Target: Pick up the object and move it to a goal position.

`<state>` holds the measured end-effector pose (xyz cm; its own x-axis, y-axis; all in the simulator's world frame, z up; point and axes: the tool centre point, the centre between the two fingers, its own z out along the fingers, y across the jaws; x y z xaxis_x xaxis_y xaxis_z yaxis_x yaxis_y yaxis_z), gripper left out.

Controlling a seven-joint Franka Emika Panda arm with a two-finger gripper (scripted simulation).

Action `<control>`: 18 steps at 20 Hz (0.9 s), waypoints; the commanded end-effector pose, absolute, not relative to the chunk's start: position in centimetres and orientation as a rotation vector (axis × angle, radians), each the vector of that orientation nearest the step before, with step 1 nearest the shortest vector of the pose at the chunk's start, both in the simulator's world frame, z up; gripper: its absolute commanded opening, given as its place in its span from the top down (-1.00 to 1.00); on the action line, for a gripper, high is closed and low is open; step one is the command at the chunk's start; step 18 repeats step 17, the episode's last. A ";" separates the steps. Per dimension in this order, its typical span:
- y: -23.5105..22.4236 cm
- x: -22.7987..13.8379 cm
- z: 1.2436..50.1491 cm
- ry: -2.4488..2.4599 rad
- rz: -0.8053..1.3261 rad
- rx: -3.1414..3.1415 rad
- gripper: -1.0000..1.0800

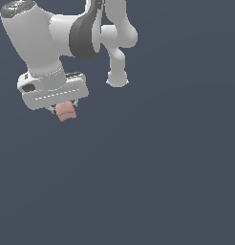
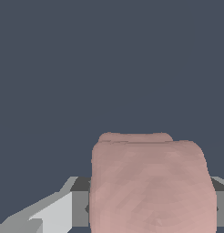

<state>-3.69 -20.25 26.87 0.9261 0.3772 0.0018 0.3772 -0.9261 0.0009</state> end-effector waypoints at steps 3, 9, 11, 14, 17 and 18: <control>-21.3 -3.9 29.9 0.605 0.001 3.083 1.00; -22.1 -4.0 32.1 0.605 0.001 3.083 1.00; -22.2 -3.9 32.4 0.605 0.000 3.083 1.00; -22.2 -3.9 32.3 0.605 0.000 3.083 1.00; -22.1 -3.8 32.1 0.605 0.000 3.083 1.00; -22.1 -3.8 32.1 0.605 0.000 3.083 1.00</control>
